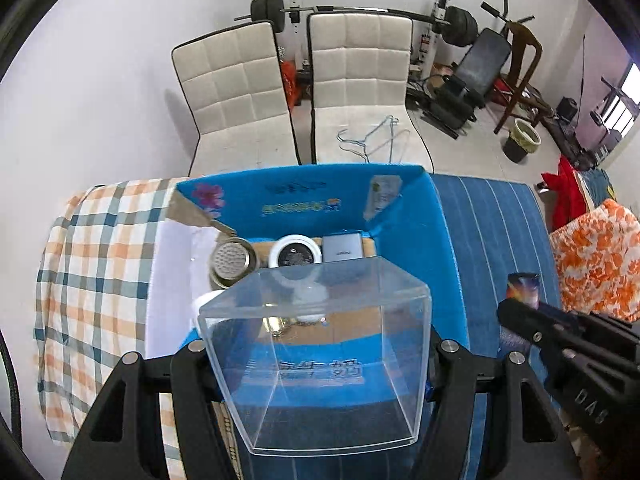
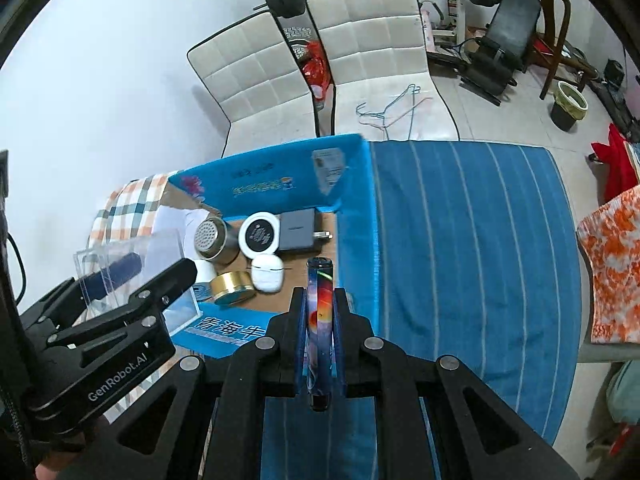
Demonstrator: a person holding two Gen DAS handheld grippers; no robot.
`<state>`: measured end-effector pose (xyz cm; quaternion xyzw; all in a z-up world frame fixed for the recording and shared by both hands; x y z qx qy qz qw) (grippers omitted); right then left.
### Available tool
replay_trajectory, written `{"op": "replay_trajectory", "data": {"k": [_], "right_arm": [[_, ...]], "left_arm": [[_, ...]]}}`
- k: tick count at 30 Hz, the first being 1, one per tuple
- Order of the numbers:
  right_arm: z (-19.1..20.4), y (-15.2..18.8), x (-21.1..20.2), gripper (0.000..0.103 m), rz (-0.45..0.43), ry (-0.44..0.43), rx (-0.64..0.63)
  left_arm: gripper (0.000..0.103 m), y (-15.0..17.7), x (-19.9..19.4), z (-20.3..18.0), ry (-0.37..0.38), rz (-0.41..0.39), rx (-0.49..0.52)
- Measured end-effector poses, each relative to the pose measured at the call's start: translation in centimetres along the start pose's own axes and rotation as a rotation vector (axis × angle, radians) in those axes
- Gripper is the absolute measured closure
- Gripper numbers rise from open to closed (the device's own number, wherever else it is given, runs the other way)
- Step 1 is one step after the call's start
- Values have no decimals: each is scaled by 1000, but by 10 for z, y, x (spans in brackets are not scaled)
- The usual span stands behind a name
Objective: Organize rigid objects
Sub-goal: 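Carry the clear box into the blue box with the left tool while the right tool places the slim item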
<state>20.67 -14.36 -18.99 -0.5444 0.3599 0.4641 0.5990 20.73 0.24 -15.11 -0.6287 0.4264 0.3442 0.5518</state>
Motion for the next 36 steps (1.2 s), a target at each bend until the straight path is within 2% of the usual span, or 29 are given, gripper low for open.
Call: {"op": "replay_trajectory", "data": {"k": [5,9,16,21,27,36], "right_arm": [[11,-3,12,90,14,5,0],[19,-6,36,90,40,-5,14],[30,-8,101,90,108,0,18],[42,-8,147,90,152,27,-19],[44,-8,187,90,208,0,-3],[52,-4,223,90,278,16,-21]], "left_arm": [[40,0,-5,22,3,-12,-9],[40,5,10,34,20,16,-21],[40,35,76,53,121,181,-64],[40,54,111,53,139,260,-64],[40,53,130,59,146,273,-83],[42,61,152,76,128,312,-90]]}}
Point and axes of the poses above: each gripper's, at about its wrist camera, not at the fingertips, and x roughly the way its jaws point, z to its left, y to its underside, the point moved 6 cm from there along x, roughly the way its jaws point, and after that the axes turned 10 degrees about y, right-handed, at the moved point
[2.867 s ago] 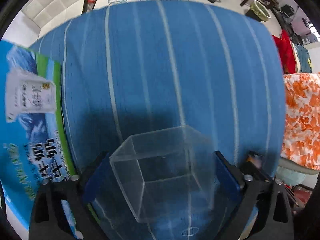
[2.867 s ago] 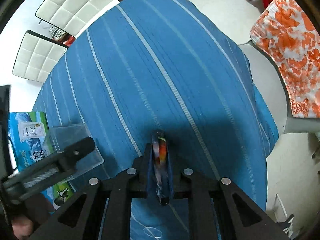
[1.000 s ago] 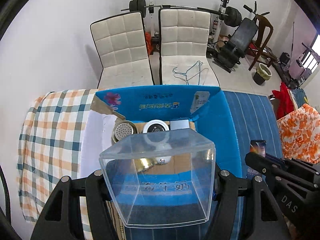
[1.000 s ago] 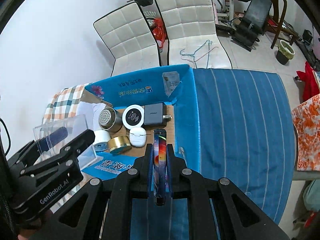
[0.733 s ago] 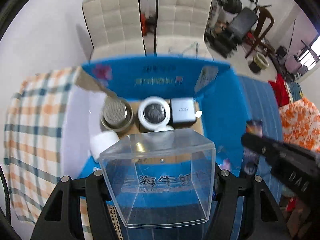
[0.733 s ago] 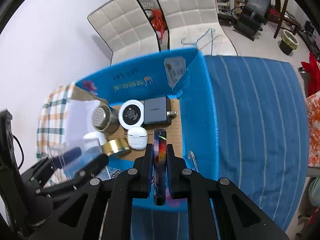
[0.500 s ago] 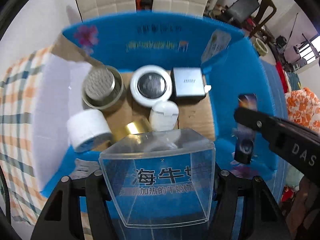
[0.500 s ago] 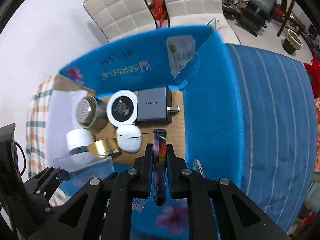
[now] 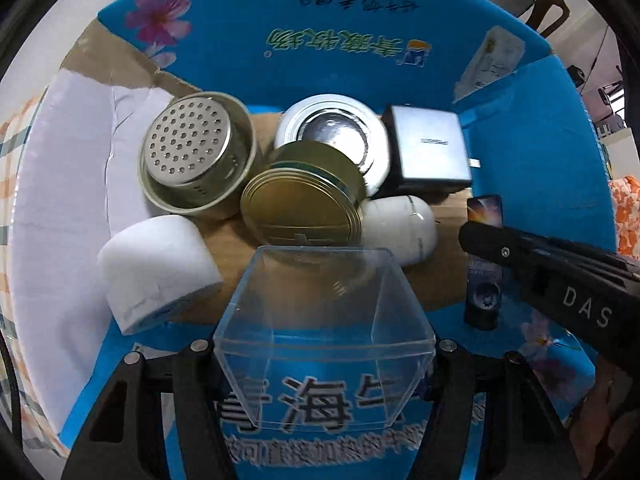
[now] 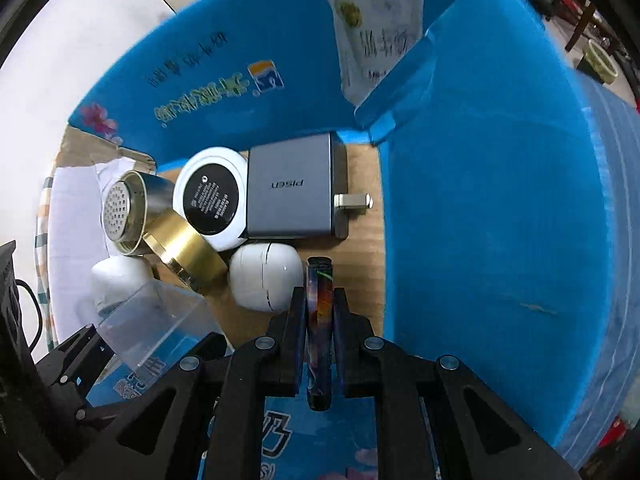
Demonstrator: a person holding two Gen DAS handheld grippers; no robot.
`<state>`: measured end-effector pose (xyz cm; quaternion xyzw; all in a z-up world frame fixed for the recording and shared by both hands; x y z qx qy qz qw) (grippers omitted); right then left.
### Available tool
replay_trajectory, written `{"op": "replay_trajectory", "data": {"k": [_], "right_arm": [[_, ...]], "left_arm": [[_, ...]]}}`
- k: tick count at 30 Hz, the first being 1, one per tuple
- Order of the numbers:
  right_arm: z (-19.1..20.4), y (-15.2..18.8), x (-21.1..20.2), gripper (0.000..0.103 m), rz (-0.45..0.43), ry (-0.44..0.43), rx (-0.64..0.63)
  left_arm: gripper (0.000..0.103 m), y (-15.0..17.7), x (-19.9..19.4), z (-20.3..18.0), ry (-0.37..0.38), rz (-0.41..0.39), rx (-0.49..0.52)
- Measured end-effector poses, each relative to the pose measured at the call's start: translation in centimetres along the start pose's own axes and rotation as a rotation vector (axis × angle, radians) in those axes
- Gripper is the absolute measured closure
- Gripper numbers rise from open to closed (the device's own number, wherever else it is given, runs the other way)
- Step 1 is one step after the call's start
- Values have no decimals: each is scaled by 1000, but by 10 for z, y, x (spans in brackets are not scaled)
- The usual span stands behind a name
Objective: Organize rigid objects
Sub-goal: 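Carry the clear box into the blue box with the left tool while the right tool places the slim item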
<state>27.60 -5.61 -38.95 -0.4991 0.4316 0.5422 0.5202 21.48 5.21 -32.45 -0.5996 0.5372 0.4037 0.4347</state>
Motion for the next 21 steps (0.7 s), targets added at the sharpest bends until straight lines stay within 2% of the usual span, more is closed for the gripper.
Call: {"op": "replay_trajectory", "data": {"k": [8,13,21], "right_arm": [[-3,-8,16,88,42,7,3],[-2,-3,20,84,51,61,-43],[1,2,17,79,58,99,-46]], "left_arm": [[40,-8,7,6,15,42,-31],[40,-13,3,20,7,44,-57],[39,-16,-5,39,9,46,-71]]}}
Point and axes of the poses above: each gripper's, at about its wrist camera, not at the fingertips, and x roughly the way its jaws point, z to its left, y to its underside, the point moved 6 cm from there along x, roughly the way its jaws point, and after that the axes turned 10 degrees about y, right-handed, at the moved point
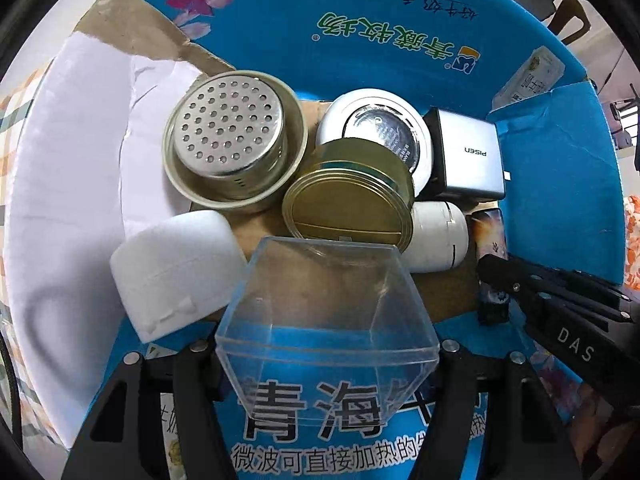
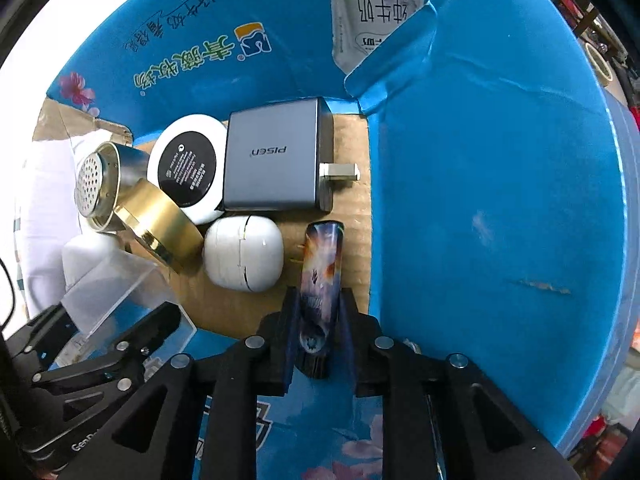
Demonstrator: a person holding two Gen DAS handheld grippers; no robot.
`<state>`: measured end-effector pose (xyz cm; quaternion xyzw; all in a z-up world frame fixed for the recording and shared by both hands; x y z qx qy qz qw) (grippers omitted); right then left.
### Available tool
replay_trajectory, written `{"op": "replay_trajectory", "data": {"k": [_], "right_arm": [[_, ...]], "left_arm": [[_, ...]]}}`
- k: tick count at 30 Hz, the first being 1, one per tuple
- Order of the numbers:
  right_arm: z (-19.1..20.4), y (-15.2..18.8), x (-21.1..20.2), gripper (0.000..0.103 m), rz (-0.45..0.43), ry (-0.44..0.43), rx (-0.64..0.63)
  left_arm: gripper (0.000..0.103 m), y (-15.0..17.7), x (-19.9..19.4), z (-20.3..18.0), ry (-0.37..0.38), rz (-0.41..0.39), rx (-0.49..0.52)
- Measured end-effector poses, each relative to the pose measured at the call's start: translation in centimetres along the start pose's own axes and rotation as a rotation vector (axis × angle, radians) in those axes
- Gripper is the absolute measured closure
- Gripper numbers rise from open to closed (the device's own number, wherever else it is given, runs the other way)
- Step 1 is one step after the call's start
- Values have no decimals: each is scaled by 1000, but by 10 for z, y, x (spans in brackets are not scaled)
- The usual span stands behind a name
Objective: Organize rigid objects
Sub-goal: 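Carry the clear box into the blue box with the left tool while the right tool places the slim item, then open both tools and lift them away from the blue box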
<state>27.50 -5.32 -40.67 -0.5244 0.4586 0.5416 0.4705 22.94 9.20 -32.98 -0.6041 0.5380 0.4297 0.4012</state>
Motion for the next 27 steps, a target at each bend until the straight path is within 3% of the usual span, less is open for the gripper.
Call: {"op": "replay_trajectory", "data": {"k": [7,14,16,19,21,27], "right_arm": [[2,15,-20,66,-11,8,-3],[6,17,-61,22,-94,61,-26],[9,20,-72,19,-109,73,-23],[11,27,-86,14,-128,90,-31],[12,33,-94,0,-140,93,-33],[7,51,-118,0,-174,79,1]], "left_arm": [[35,9,-20,1,-14,-23,7],[10,10,-60,13,-25,-79,-2],[2,10,-76,22,-37,-102,-5],[0,12,-93,32,-59,-131,-10],[0,15,-103,36,-74,-145,-10],[0,19,-118,24,-120,-196,12]]}}
Point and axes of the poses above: each gripper's, at about its wrist camera, not at the fingertips, and x roughly the way its jaws point, z to its left, y to its underside, the point moved 6 cm from there along x, roughly the way its jaws point, and after that the axes turned 10 degrees about y, right-handed, at the moved point
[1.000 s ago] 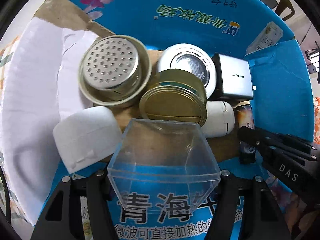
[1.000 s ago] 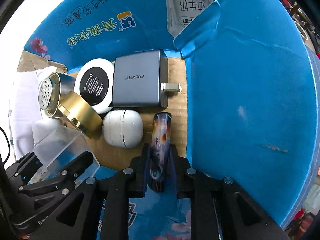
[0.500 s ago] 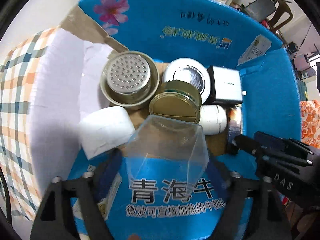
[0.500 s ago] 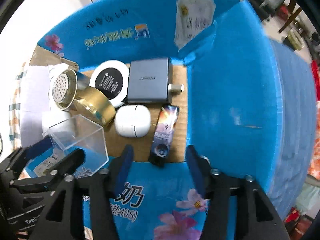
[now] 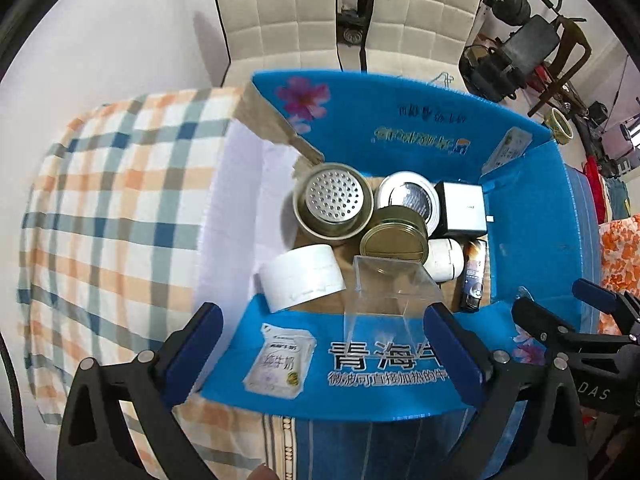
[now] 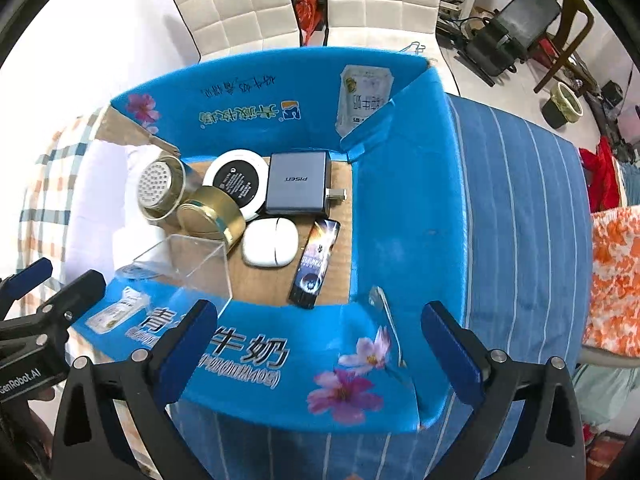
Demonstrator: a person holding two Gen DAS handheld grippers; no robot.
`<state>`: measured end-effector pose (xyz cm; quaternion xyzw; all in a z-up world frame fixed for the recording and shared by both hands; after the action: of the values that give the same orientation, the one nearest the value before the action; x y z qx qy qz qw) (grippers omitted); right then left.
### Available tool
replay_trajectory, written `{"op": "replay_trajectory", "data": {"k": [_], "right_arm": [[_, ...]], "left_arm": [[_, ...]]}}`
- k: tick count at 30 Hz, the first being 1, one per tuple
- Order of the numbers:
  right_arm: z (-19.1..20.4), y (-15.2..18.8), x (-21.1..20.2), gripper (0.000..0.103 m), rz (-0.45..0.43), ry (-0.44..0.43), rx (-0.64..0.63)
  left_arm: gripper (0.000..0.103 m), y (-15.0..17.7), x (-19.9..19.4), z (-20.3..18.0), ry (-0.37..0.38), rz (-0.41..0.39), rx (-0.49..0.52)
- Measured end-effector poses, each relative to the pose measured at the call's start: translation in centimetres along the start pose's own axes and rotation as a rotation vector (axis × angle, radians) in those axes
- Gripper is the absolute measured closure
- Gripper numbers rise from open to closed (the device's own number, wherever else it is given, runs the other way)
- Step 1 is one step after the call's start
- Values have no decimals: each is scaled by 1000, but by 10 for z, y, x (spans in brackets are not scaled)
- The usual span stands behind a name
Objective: Organize rigid objects
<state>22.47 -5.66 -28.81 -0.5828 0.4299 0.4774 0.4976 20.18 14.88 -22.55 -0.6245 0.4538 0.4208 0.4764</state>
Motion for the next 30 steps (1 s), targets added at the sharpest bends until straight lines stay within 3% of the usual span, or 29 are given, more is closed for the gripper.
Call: {"op": "replay_trajectory", "data": {"k": [8,14,19,30], "right_arm": [[-18,13,-52,0,-78,-9,46],[-34,38,-128,0,-159,6,82],[-45,61,-191,0,-234,4,92],[-41,110,-264,0,-276,-84,89]], "left_arm": [[0,4,-41,-23,-24,-76,31],[0,14,-104,-39,-43,-176,48],[0,26,-155,-49,-17,-241,50],[0,58,-214,-67,15,-265,75]]}}
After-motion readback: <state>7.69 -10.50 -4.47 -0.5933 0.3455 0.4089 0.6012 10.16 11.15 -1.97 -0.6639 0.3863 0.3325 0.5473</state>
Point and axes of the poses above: each gripper's, at about its wrist camera, not at the fingertips, and x roughly the way its jaws point, z to its left, y to its underside, the point moved 6 cm from there along x, roughly the way its jaws point, and after that the axes turned 10 degrees about y, right-handed, at the moved point
